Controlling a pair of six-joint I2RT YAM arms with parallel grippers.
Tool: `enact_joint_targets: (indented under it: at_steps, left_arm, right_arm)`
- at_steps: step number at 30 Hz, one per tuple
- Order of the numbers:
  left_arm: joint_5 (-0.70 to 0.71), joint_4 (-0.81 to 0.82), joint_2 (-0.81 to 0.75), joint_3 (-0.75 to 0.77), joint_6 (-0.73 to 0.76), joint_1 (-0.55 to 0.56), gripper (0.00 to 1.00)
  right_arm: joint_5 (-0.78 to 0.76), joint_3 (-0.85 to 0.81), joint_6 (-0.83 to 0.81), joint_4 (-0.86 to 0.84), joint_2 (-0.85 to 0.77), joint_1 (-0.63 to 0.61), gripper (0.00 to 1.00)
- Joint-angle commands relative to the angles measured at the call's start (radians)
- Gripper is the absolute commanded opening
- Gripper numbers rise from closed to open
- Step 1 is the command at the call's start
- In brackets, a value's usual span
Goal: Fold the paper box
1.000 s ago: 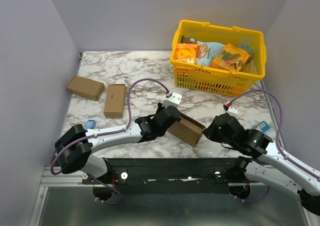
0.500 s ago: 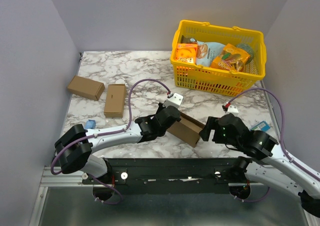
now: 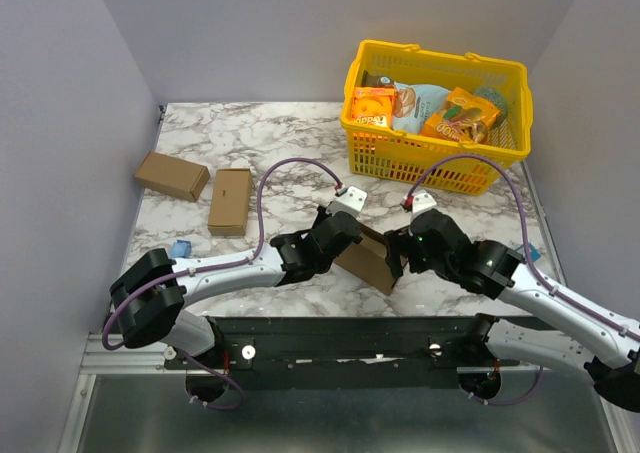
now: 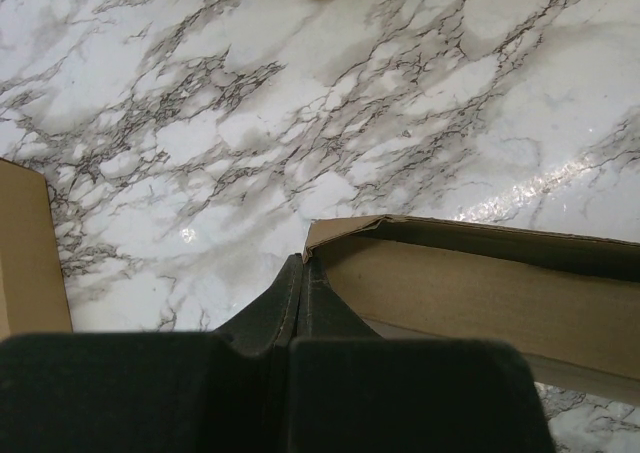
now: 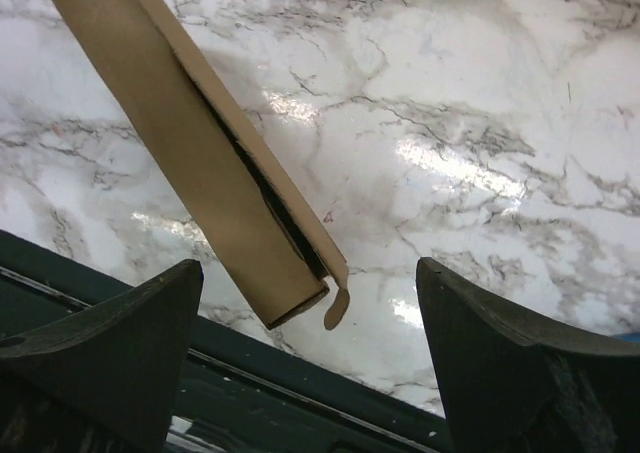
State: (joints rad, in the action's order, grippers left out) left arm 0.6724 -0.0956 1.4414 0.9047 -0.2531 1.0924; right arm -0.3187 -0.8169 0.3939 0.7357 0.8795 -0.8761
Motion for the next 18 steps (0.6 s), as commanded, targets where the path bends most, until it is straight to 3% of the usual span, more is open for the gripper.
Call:
enact_joint_targets:
  at_steps: [1,12,18]
  left_arm:
    - [-0.151,-0.202,0.074,-0.059,-0.034,0.008,0.00]
    - [-0.166,-0.193,0.063,-0.067,-0.054,0.006,0.00]
    - [-0.186,-0.179,0.030,-0.084,-0.064,0.008,0.00]
  right_arm:
    - [0.001,-0.039,-0.150,-0.036,0.042,-0.049,0.95]
    - [-0.292,-0.059,-0.101,-0.024,0.171,-0.248,0.87]
    - [-0.456,-0.105,-0.001,0.057,0.282,-0.299,0.71]
